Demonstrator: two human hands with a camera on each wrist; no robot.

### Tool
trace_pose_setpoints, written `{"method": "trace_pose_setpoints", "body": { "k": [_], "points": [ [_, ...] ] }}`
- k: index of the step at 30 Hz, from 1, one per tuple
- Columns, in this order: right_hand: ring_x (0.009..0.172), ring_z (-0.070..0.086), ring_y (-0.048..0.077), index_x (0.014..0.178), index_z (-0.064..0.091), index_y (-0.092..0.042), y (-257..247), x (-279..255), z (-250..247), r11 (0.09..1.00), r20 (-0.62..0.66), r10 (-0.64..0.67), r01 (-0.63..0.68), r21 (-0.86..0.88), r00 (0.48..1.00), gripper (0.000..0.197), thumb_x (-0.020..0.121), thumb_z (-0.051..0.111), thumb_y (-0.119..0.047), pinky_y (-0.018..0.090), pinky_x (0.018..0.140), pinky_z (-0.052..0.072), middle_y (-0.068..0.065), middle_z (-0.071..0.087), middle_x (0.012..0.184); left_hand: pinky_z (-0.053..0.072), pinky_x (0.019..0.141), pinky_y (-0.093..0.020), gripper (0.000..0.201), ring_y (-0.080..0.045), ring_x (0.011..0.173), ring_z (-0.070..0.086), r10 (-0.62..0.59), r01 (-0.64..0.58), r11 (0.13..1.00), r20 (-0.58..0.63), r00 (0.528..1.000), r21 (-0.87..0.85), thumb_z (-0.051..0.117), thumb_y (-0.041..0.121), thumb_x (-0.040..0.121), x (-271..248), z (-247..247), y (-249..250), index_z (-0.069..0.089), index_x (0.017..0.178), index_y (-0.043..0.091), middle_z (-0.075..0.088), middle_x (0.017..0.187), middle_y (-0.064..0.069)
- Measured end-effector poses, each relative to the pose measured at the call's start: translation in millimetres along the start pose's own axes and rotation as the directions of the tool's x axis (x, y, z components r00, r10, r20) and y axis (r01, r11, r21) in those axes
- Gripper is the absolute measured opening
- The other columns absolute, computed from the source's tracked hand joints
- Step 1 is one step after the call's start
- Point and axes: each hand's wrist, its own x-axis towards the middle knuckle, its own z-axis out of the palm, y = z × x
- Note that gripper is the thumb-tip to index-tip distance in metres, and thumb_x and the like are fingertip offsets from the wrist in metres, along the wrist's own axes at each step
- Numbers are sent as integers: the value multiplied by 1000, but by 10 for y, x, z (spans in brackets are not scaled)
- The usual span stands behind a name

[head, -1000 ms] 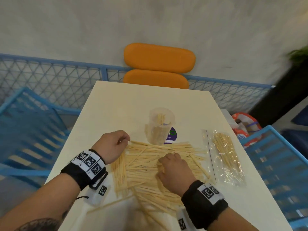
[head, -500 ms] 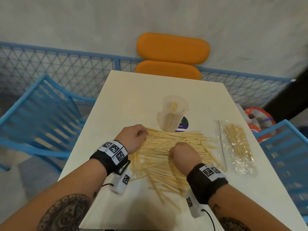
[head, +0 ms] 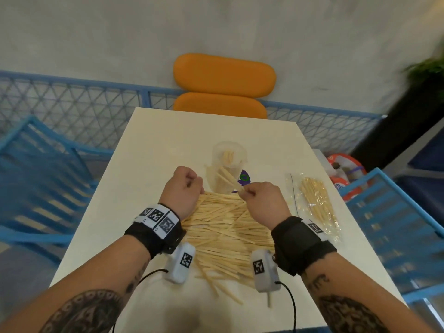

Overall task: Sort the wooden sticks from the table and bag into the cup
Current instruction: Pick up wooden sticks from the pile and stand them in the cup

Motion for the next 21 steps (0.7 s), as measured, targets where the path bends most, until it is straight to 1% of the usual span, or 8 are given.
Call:
{"method": "trace_pose_setpoints", "body": {
  "k": [3,6,9,11,14,17,19,21],
  "points": [
    [57,48,13,67,63,-15,-41,-2,-49,988,-21,25,-22,150,999,32,96,62,-27,17,50,35,0,55,60,56,76,-42,12,-18,71,67,-52,60,994,88,995,-92,50,31,101,-5,107,121,55,101,21,74,88,3],
    [61,55,22,84,72,-4,-126,-47,8,974,20,-17,12,225,1000,28,95,62,-28,30,60,45,16,67,74,59,85,-44,21,-18,92,71,-68,109,982,248,966,-156,47,34,103,-47,264,205,60,104,18,73,103,1],
    [55,56,4,88,79,-15,-178,-92,109,972,35,-50,40,232,998,23,95,59,-24,23,55,45,0,71,70,60,87,-40,25,-17,104,68,-89,156,968,315,945,-195,47,35,104,-96,425,201,64,103,18,70,113,-2],
    [65,64,10,88,79,-17,-193,-115,170,976,36,-55,46,212,998,21,92,58,-19,32,63,54,0,73,75,60,86,-41,23,-19,106,68,-131,212,947,313,941,-242,47,34,104,-118,492,173,67,109,23,69,116,-5],
    [73,67,20,85,78,-20,-206,-167,209,987,33,-69,64,147,997,18,89,60,-20,41,70,56,2,73,76,60,86,-48,23,-27,102,70,-188,280,917,311,932,-284,50,29,104,-137,512,132,72,100,29,72,111,-11],
    [66,62,10,84,77,-25,-205,-194,202,990,27,-99,96,104,995,13,83,65,-30,37,65,53,-9,71,71,61,80,-51,25,-33,93,71,-190,280,913,300,935,-296,52,30,103,-136,497,81,74,93,24,72,102,-17],
    [56,53,4,75,74,-27,-209,-194,200,991,27,-107,104,87,994,12,81,68,-34,31,56,47,-18,63,59,62,74,-42,24,-26,81,70,-180,252,928,262,948,-273,51,30,103,-134,485,52,72,97,19,71,94,-16],
    [56,52,5,76,74,-30,-235,-189,198,991,29,-106,103,89,994,9,82,70,-34,33,59,49,-11,64,61,61,72,-38,25,-18,68,66,-196,258,916,219,956,-307,49,26,104,-129,463,40,72,96,19,69,80,-10]
  ]
}}
